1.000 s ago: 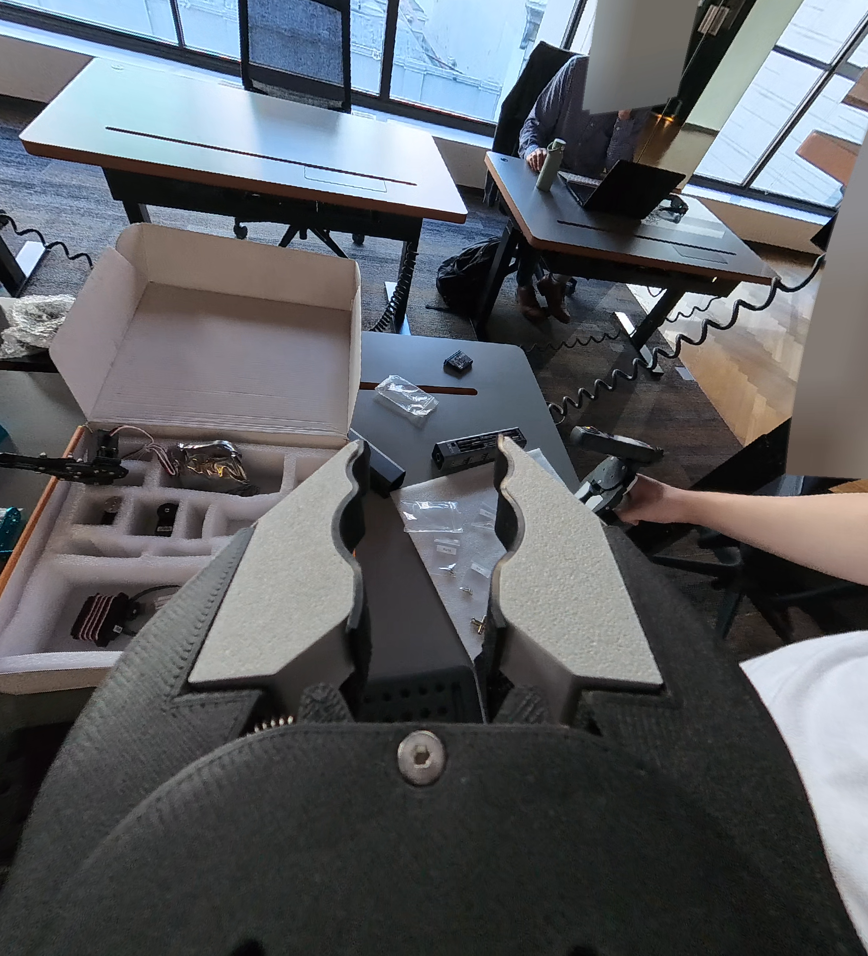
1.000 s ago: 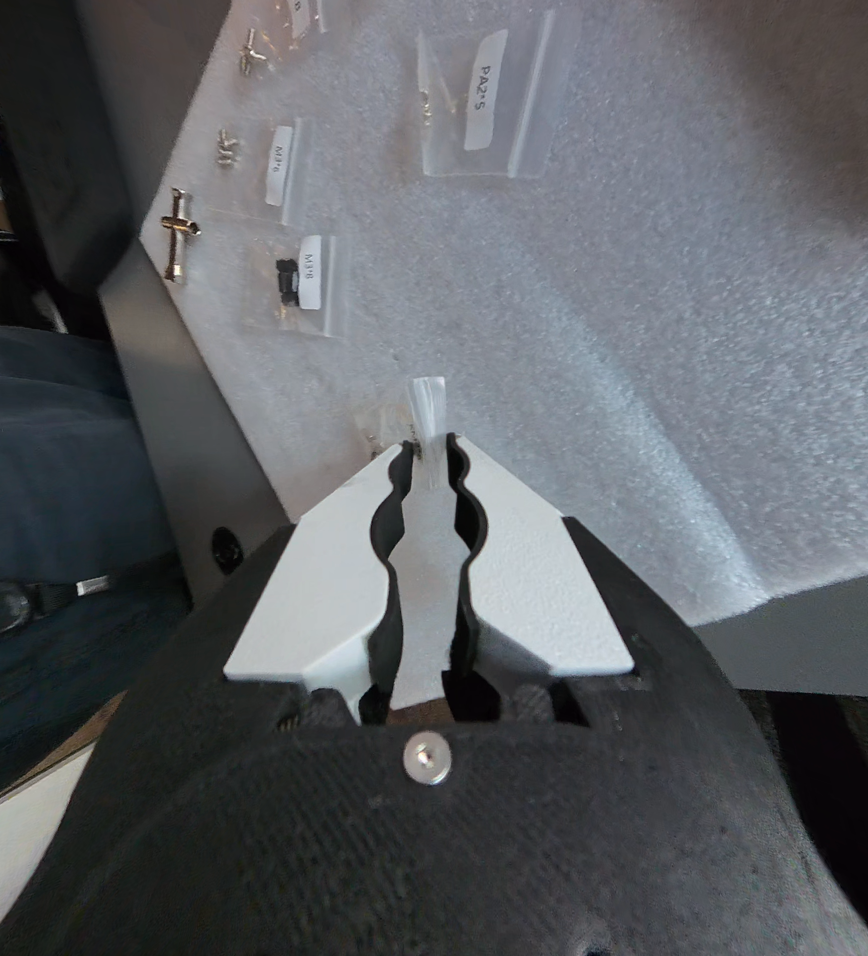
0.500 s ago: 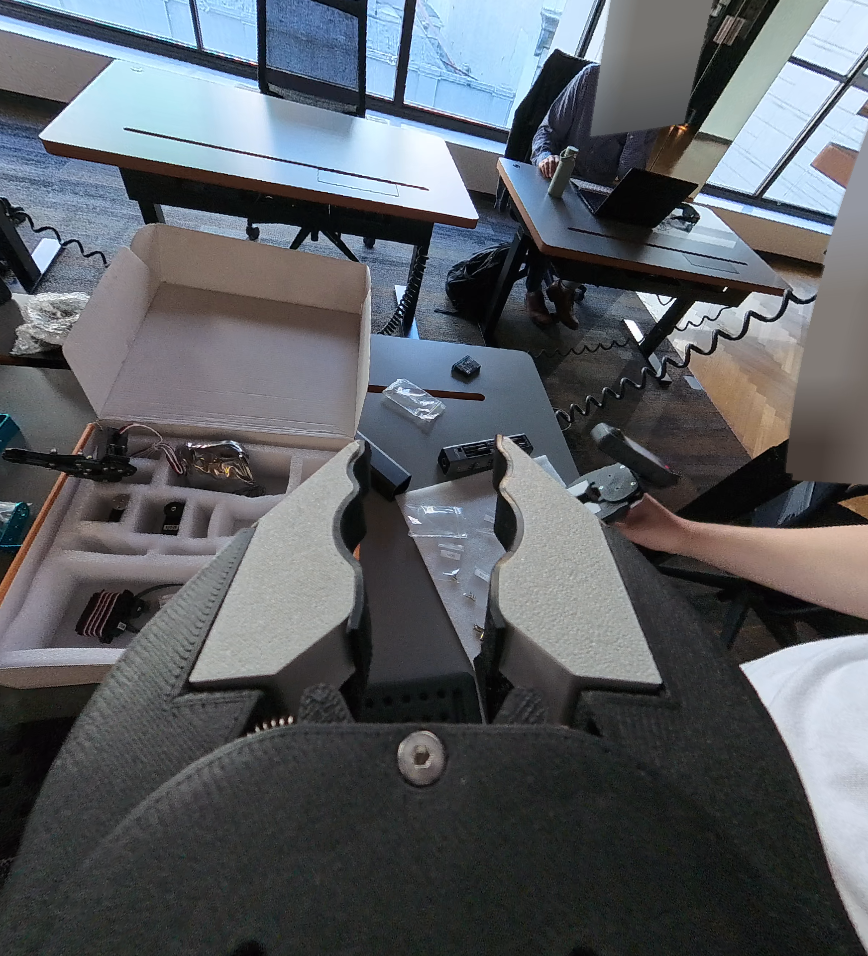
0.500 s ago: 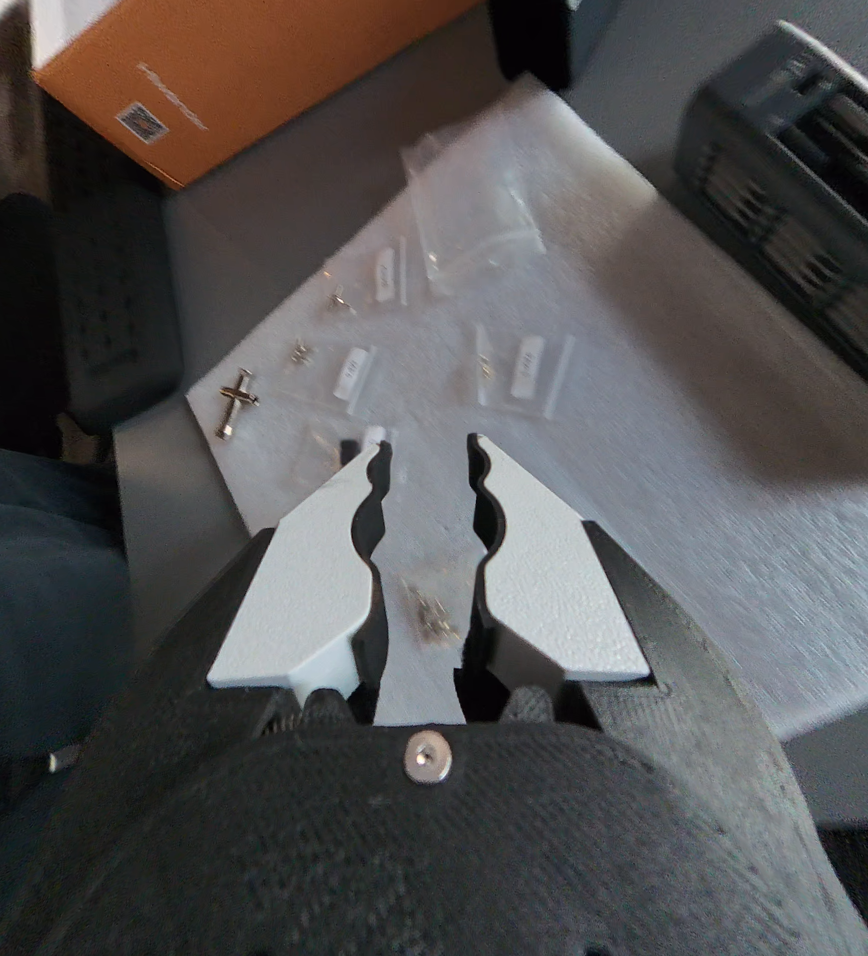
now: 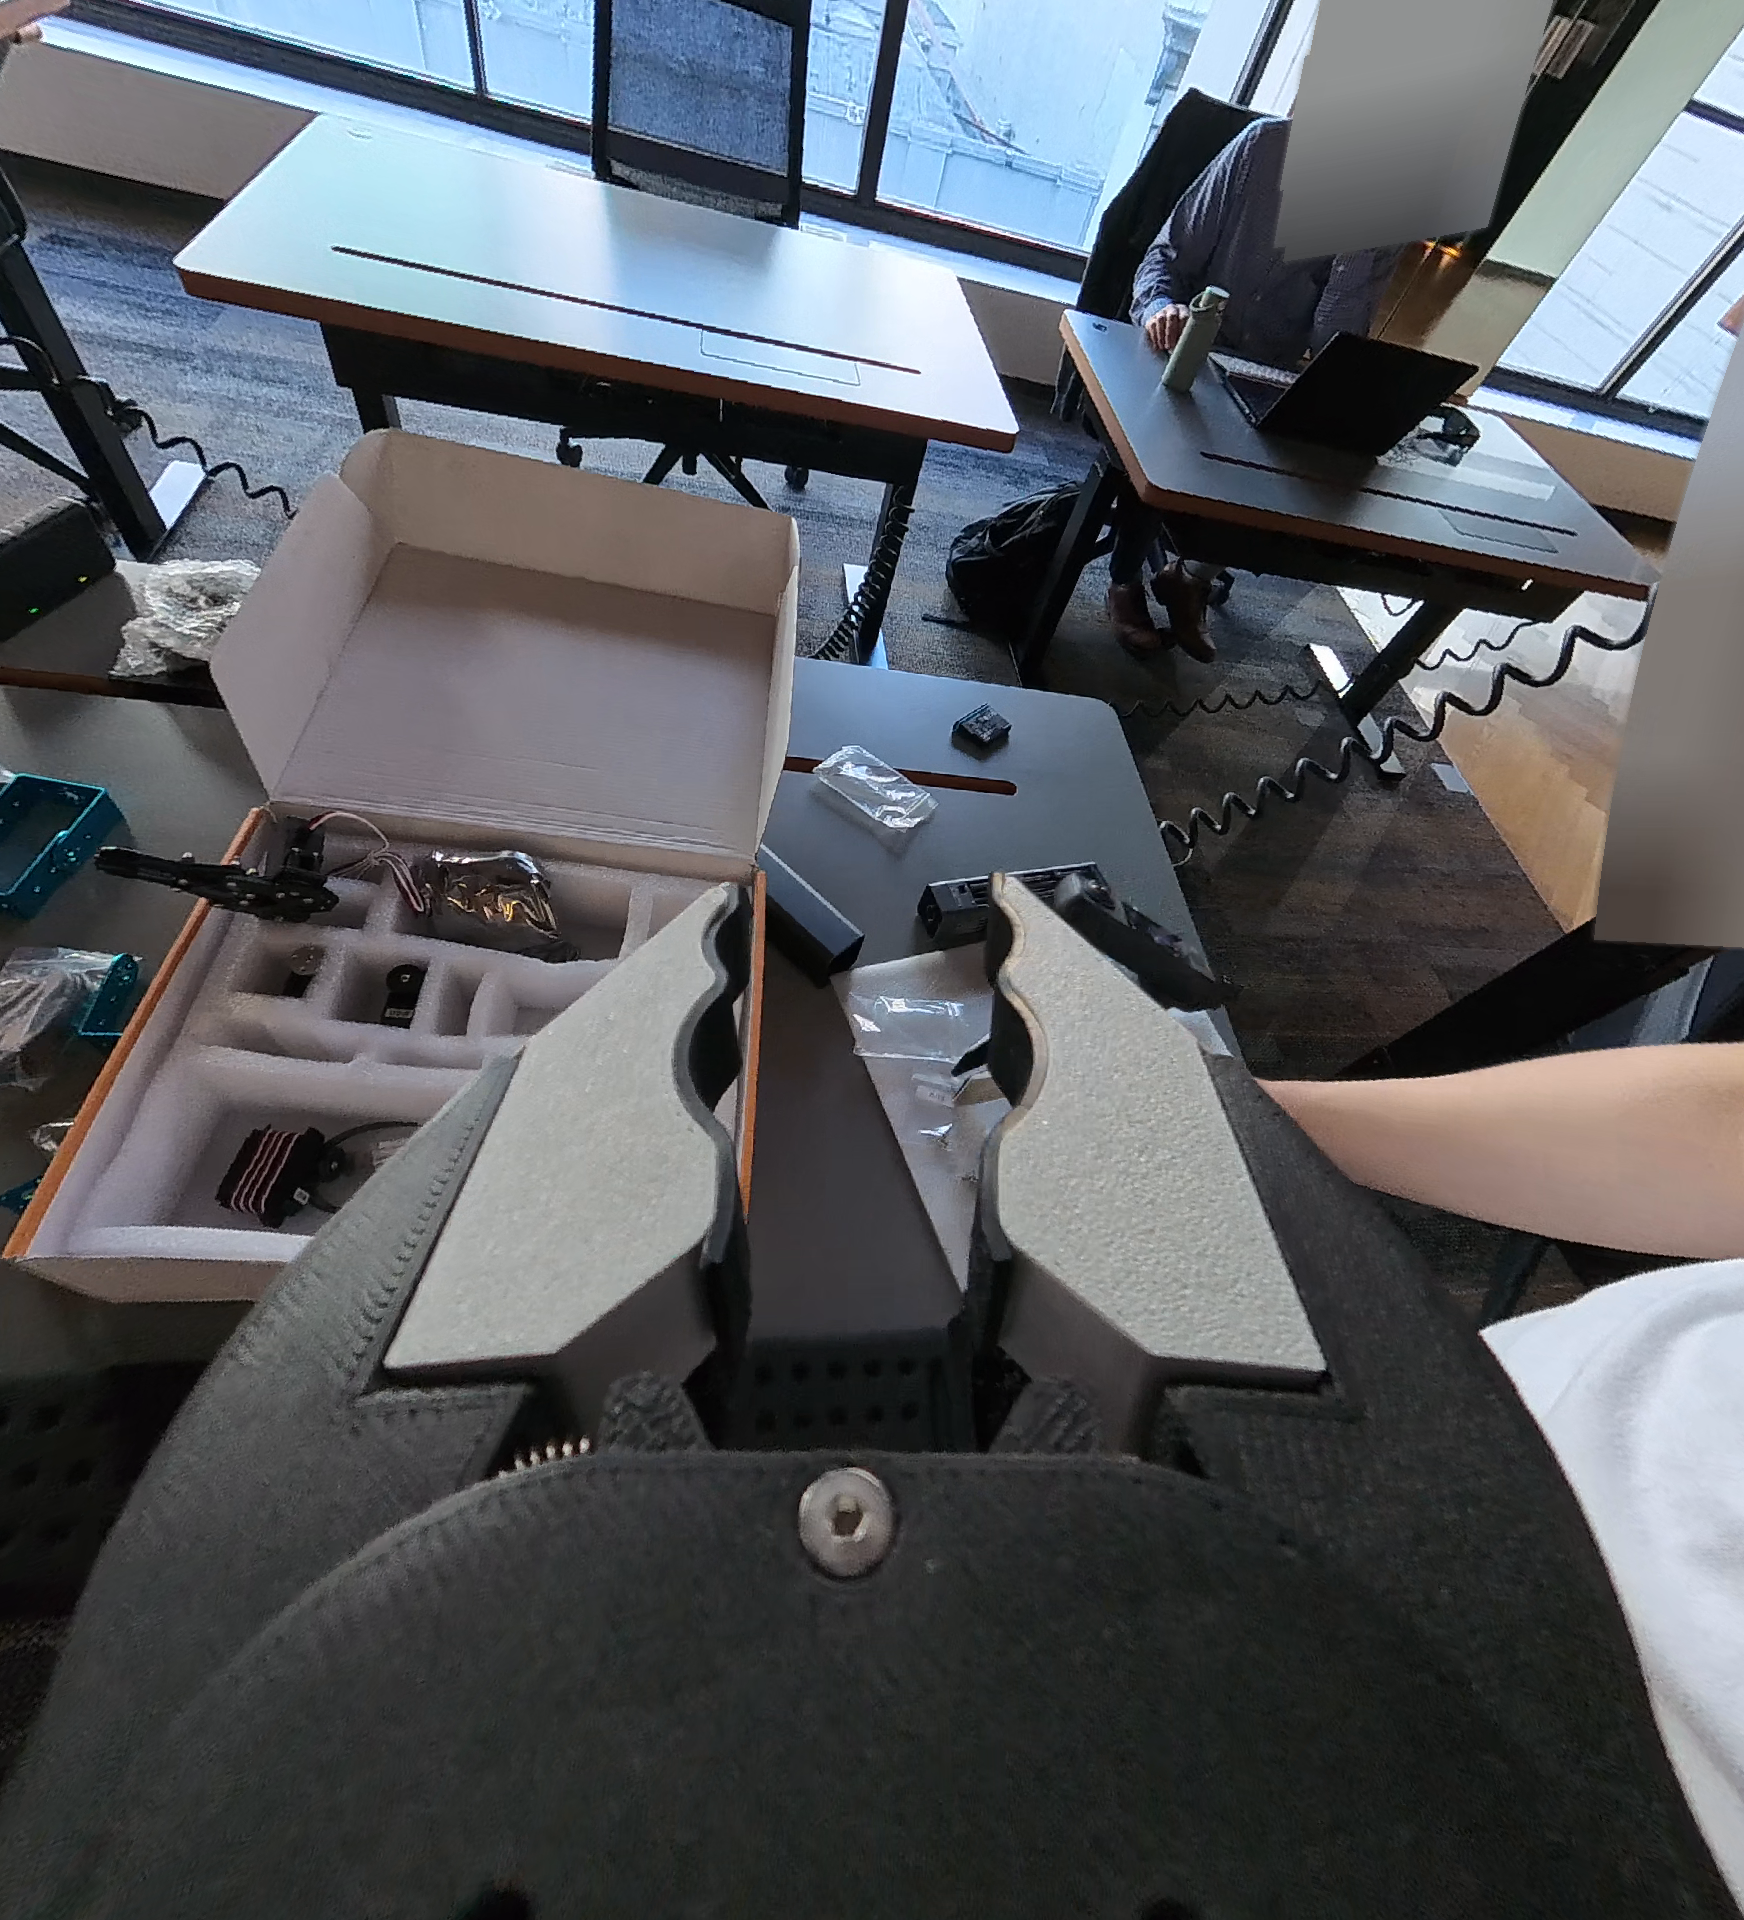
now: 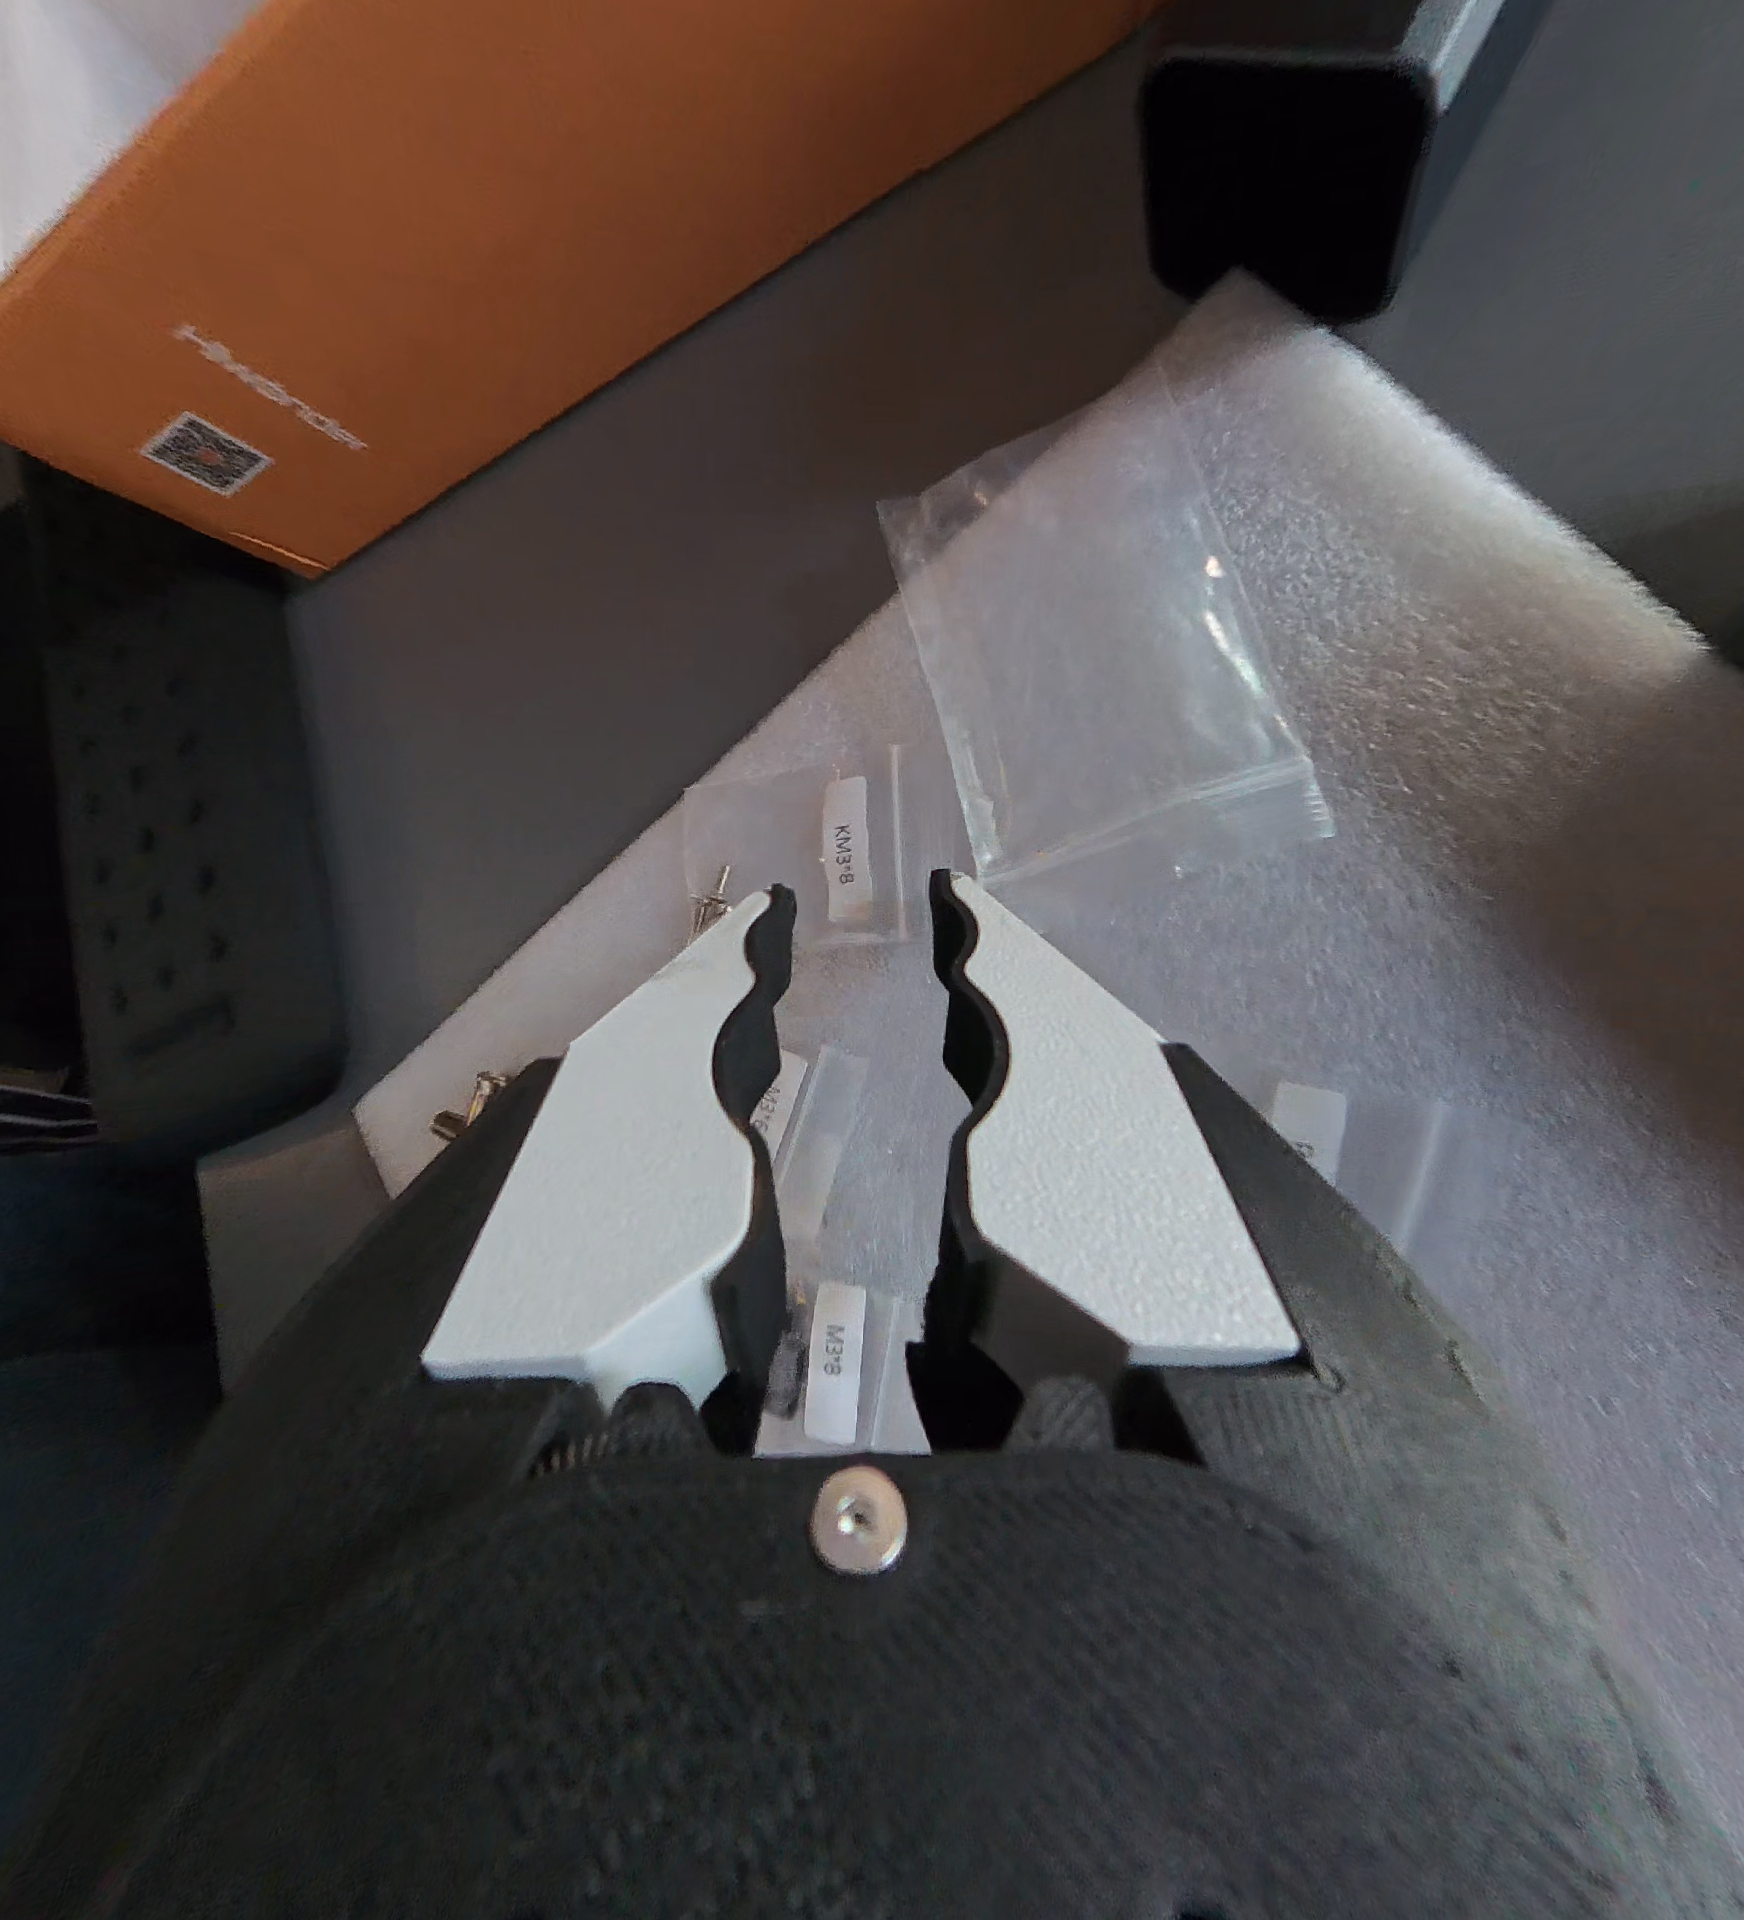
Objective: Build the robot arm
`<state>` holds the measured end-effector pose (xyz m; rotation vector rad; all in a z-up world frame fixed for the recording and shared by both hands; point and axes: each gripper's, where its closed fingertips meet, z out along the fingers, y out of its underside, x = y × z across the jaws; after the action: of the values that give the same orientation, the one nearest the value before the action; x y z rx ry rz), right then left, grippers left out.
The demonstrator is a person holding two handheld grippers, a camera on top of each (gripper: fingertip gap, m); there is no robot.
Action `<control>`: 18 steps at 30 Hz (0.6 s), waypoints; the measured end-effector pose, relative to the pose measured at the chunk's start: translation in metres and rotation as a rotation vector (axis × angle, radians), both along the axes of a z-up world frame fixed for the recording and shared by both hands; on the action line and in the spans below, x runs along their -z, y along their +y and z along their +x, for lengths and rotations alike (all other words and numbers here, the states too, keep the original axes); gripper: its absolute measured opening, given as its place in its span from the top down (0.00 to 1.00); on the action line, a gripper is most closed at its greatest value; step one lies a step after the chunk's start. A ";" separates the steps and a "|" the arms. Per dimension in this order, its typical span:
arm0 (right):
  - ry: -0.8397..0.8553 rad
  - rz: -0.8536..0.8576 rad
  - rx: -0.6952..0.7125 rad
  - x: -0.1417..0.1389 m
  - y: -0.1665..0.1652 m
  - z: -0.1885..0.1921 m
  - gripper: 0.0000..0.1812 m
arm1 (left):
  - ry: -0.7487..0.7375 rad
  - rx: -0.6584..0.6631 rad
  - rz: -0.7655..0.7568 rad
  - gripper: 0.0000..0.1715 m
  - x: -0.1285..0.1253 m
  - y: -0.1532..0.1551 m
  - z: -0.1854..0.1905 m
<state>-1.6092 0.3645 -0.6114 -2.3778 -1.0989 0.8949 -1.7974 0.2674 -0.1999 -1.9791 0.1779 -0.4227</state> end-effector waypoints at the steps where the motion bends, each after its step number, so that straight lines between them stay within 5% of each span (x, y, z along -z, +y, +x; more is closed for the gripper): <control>1: -0.027 0.007 -0.009 0.005 -0.001 -0.001 0.85 | 0.002 -0.002 -0.001 0.75 0.000 -0.001 -0.001; 6: -0.139 0.163 -0.056 0.011 0.004 0.001 0.87 | -0.002 -0.010 -0.005 0.75 0.003 -0.006 -0.003; 9: -0.146 0.174 -0.055 0.008 0.007 0.001 0.98 | -0.016 -0.013 -0.005 0.76 0.004 -0.008 -0.005; 12: -0.096 0.161 -0.061 -0.003 0.005 -0.003 0.99 | -0.031 -0.008 -0.005 0.76 0.006 -0.008 -0.004; 15: 0.013 0.127 -0.080 -0.032 -0.002 -0.011 0.99 | -0.062 0.011 -0.009 0.77 0.013 -0.008 0.002; 18: 0.200 0.022 -0.095 -0.093 -0.013 -0.023 0.99 | -0.108 0.057 -0.050 0.76 0.039 -0.004 0.015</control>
<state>-1.6325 0.3513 -0.5183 -2.1780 -1.1428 1.1205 -1.7826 0.2630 -0.2389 -1.9981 0.1575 -0.5743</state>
